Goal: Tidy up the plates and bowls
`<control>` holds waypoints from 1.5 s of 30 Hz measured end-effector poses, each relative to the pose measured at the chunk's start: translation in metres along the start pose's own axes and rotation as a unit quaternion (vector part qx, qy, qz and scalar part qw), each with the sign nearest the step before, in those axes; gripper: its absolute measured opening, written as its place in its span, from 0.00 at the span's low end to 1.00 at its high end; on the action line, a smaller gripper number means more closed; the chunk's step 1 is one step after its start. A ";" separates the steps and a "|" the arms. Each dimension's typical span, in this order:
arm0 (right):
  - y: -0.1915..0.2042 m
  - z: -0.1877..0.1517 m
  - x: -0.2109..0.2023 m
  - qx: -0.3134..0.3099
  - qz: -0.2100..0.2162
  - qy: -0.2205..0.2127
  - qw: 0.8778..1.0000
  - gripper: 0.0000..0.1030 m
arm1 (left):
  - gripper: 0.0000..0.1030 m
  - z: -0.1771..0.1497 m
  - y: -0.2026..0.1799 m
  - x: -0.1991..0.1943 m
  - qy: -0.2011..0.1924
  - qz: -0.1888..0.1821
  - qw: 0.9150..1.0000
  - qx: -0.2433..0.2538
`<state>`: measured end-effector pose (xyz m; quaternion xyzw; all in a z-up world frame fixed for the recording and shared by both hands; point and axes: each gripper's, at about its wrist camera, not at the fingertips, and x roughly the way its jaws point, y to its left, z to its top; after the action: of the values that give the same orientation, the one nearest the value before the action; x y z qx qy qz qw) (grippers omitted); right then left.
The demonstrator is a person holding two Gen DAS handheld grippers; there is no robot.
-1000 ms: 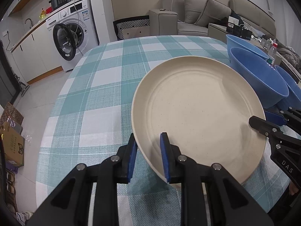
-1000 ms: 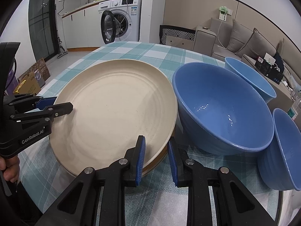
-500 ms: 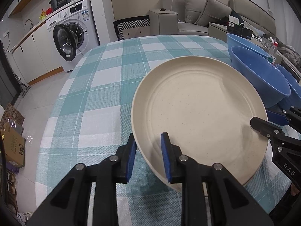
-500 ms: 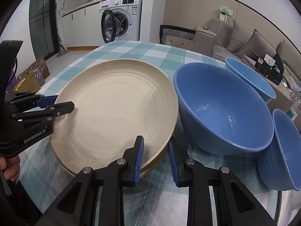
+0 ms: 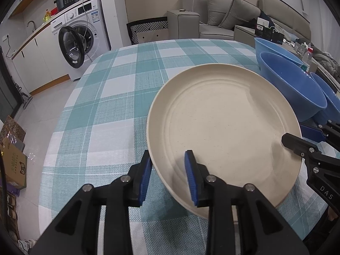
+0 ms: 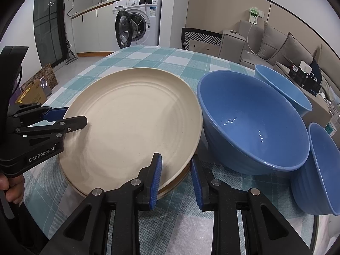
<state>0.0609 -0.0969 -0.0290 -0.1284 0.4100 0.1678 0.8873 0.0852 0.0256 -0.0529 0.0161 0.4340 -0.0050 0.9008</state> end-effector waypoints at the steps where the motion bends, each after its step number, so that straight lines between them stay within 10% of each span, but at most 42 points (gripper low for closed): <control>1: 0.001 0.000 0.000 -0.001 0.002 0.000 1.000 0.29 | 0.37 0.000 -0.001 0.000 0.001 -0.004 1.000 0.000; 19: 0.002 -0.001 -0.005 -0.007 0.014 -0.005 1.000 0.50 | 0.51 -0.001 -0.002 -0.003 0.007 -0.025 1.000 -0.005; 23: 0.003 -0.001 -0.008 -0.004 0.031 -0.009 0.999 0.67 | 0.57 0.000 0.002 -0.009 -0.002 -0.033 0.999 -0.010; 31: 0.009 0.001 -0.013 -0.015 0.049 -0.020 0.998 0.86 | 0.94 0.004 0.006 -0.022 -0.032 -0.027 0.999 -0.012; 45: 0.014 0.007 -0.031 -0.022 0.063 -0.042 0.997 0.99 | 0.96 0.010 0.010 -0.039 -0.055 -0.028 0.998 -0.021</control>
<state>0.0409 -0.0874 -0.0020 -0.1146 0.3760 0.2374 0.8883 0.0686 0.0355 -0.0156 -0.0150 0.3844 -0.0216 0.9228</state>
